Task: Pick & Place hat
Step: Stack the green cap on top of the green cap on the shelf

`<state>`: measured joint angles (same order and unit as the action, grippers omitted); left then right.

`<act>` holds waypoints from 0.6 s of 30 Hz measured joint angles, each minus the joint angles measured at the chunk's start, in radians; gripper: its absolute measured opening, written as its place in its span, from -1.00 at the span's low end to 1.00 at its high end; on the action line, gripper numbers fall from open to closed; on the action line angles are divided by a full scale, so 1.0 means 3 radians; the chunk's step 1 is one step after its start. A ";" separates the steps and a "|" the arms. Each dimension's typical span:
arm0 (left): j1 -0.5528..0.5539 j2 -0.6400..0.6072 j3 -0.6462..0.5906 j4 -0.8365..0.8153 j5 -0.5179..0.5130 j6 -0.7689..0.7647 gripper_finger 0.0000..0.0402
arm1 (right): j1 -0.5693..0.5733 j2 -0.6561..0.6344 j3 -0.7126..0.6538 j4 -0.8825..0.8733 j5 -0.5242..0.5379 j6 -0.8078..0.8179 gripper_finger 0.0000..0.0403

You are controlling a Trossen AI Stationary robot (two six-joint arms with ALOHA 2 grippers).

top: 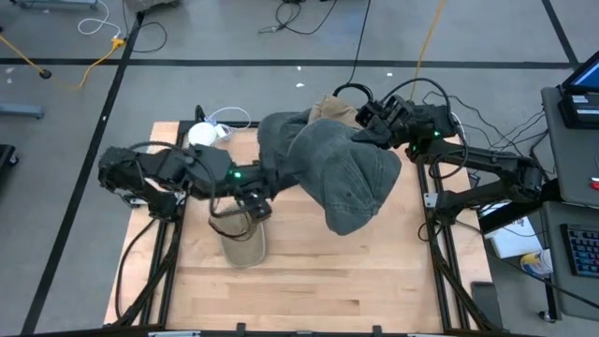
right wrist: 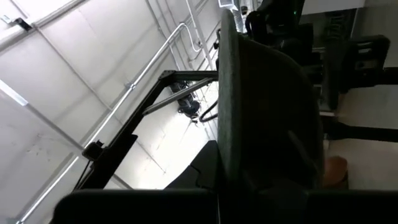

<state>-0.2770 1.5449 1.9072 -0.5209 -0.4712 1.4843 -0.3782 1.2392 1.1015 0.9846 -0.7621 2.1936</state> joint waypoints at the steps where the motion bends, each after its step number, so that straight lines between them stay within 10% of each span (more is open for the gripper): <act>1: -0.0011 0.0021 0.0000 0.0002 -0.0065 0.0035 0.25 | -0.0001 0.0000 0.0000 -0.0001 -0.0005 0.0011 -0.96; 18: -0.0042 0.0057 0.0004 0.0535 -0.0725 -0.0066 -0.72 | -0.0107 -0.0003 -0.0001 -0.0131 -0.0143 -0.0014 -0.86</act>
<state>-0.2896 1.5620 1.9083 -0.3604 -0.6887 1.4644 -0.4103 1.2384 1.1012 0.9452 -0.8050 2.1894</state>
